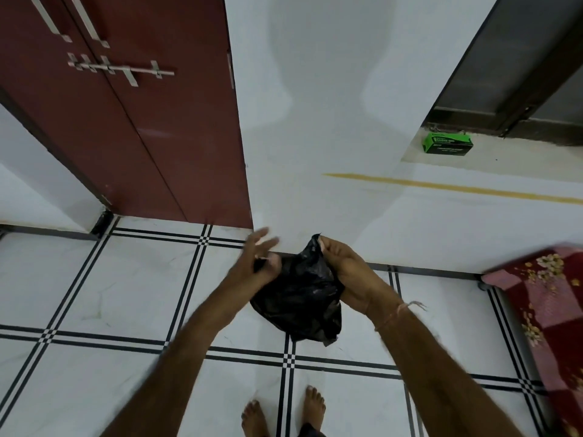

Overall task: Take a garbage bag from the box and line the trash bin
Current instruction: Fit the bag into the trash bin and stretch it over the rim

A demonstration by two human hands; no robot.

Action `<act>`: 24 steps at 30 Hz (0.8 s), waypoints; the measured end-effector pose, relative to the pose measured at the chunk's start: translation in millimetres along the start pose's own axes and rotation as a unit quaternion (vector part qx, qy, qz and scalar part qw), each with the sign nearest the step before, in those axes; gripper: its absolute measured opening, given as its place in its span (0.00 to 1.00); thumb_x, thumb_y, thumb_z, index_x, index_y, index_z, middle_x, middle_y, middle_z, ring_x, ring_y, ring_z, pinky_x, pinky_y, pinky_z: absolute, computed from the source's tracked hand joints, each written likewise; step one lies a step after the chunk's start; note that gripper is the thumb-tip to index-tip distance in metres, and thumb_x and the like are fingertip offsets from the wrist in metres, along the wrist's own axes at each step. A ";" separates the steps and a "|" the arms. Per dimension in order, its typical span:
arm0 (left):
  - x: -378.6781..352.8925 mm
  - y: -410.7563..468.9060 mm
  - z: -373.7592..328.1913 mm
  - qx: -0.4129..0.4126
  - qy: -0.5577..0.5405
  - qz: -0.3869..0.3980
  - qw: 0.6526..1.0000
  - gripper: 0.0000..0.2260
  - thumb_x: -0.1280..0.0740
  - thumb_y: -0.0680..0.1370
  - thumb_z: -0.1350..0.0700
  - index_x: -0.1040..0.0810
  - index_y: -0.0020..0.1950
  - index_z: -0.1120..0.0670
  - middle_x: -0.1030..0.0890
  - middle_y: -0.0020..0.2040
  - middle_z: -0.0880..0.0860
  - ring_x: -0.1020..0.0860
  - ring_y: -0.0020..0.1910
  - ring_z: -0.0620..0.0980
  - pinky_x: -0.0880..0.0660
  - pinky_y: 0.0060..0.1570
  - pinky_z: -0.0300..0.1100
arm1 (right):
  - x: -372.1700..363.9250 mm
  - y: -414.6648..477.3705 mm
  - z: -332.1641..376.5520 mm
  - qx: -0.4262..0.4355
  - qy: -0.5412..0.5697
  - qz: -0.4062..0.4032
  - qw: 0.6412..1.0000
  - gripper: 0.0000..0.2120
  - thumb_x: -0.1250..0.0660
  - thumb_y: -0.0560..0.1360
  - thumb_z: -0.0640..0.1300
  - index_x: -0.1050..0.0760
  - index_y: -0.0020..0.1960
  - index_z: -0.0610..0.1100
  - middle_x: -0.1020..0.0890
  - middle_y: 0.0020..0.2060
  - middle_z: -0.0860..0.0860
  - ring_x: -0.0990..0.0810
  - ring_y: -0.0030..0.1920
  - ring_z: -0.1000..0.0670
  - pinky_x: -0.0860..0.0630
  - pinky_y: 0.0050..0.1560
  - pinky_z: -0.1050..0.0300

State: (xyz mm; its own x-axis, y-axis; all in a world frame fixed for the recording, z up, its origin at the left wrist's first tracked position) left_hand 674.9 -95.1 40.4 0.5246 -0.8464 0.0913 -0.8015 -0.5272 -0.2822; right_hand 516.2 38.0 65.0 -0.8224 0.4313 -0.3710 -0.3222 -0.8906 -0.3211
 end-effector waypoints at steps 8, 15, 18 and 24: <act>-31.9 -8.7 -28.4 -0.003 -0.089 0.079 0.993 0.08 0.30 0.80 0.59 0.14 0.54 0.62 0.13 0.51 0.62 0.15 0.51 0.57 0.18 0.53 0.48 | 18.2 29.1 26.3 0.029 -0.149 -0.081 0.985 0.14 0.35 0.82 0.49 0.24 0.42 0.42 0.20 0.36 0.46 0.21 0.35 0.50 0.23 0.40 0.57; -46.9 -7.0 -12.8 -0.011 -0.035 -0.139 0.990 0.09 0.20 0.70 0.54 0.17 0.46 0.49 0.12 0.43 0.47 0.14 0.44 0.45 0.18 0.47 0.45 | -4.6 -7.2 3.2 0.021 -0.200 -0.181 0.963 0.29 0.32 0.74 0.68 0.23 0.43 0.39 0.21 0.35 0.49 0.24 0.35 0.49 0.28 0.35 0.56; -53.6 -8.8 -9.0 -0.021 0.043 -0.121 0.991 0.10 0.19 0.69 0.53 0.19 0.44 0.47 0.14 0.39 0.46 0.15 0.41 0.44 0.20 0.42 0.40 | -8.0 -7.9 -19.2 -0.067 -0.124 -0.065 0.988 0.29 0.27 0.74 0.61 0.23 0.46 0.33 0.24 0.34 0.44 0.29 0.38 0.43 0.33 0.32 0.57; -46.2 -12.7 6.3 -0.016 -0.105 -0.112 0.988 0.12 0.24 0.74 0.46 0.22 0.39 0.51 0.18 0.37 0.54 0.20 0.39 0.49 0.24 0.40 0.45 | 11.6 0.8 -29.0 -0.073 -0.028 -0.120 0.990 0.12 0.28 0.76 0.52 0.22 0.44 0.42 0.18 0.39 0.45 0.29 0.30 0.54 0.37 0.24 0.65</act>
State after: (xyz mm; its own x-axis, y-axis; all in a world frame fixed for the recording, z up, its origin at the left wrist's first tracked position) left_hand 662.6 -48.8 33.8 0.7356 -0.6754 -0.0532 -0.6651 -0.7051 -0.2459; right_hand 520.0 46.5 35.2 -0.7569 0.6152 -0.2206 -0.4440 -0.7317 -0.5172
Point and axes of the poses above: each hand's wrist, its own y-axis towards the middle knuckle, its own x-axis out of the back of the hand, z = x × y, the point moved 3 cm from there along y, towards the middle knuckle
